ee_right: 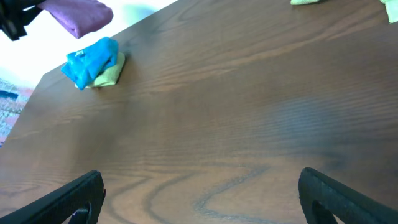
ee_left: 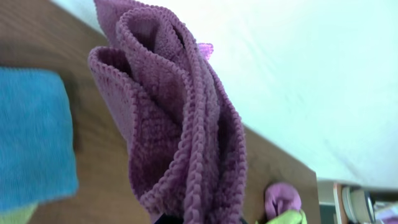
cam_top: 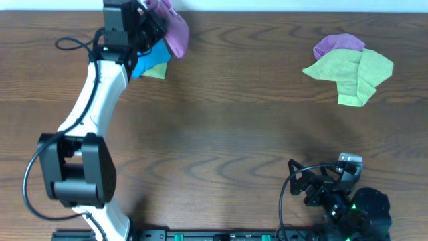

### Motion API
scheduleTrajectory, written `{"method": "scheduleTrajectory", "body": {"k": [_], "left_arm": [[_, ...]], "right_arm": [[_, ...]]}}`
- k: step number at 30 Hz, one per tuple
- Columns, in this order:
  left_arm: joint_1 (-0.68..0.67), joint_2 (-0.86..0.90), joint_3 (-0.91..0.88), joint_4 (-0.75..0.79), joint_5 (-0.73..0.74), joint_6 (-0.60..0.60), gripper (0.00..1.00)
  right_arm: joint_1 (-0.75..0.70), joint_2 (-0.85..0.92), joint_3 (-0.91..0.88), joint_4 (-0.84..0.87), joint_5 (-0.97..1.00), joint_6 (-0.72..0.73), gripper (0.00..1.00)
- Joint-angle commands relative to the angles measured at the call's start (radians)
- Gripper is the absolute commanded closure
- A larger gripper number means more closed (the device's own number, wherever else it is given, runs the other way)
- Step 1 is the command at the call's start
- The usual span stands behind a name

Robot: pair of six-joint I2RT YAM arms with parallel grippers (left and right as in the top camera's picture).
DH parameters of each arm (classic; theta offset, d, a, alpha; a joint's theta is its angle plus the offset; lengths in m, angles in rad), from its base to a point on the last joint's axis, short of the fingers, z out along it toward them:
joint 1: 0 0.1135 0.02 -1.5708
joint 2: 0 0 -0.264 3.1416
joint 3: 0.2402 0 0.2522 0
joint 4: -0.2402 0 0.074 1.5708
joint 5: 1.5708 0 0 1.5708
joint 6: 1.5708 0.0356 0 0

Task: Fold the cloth
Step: 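Carry the purple bundle with the left gripper onto the blue cloth stack, then lower the purple bundle onto the stack and open the left gripper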

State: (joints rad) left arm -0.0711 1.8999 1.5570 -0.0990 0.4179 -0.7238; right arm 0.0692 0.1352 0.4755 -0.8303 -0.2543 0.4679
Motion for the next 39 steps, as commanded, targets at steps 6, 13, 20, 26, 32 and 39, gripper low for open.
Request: {"method": "scheduleTrajectory", "body": {"k": [6,13,20,26,32,39], "left_arm": [[0.061,0.118,0.124,-0.002,-0.006,0.025,0.94],[0.103,0.159,0.126,-0.01,0.019,0.029,0.94],[0.111,0.201,0.126,-0.029,0.031,0.029,0.94],[0.122,0.206,0.126,-0.107,0.01,0.105,0.95],[0.153,0.206,0.126,-0.189,-0.01,0.148,0.94],[0.171,0.206,0.126,-0.264,-0.037,0.221,0.95]], "right_arm": [[-0.006,-0.006,-0.002,-0.001,0.003,0.018,0.01],[-0.006,-0.006,-0.002,-0.001,0.003,0.018,0.01],[-0.006,-0.006,-0.002,-0.001,0.003,0.018,0.01],[-0.006,-0.006,-0.002,-0.001,0.003,0.018,0.01],[-0.006,-0.006,-0.002,-0.001,0.003,0.018,0.01],[-0.006,-0.006,-0.002,-0.001,0.003,0.018,0.01]]}}
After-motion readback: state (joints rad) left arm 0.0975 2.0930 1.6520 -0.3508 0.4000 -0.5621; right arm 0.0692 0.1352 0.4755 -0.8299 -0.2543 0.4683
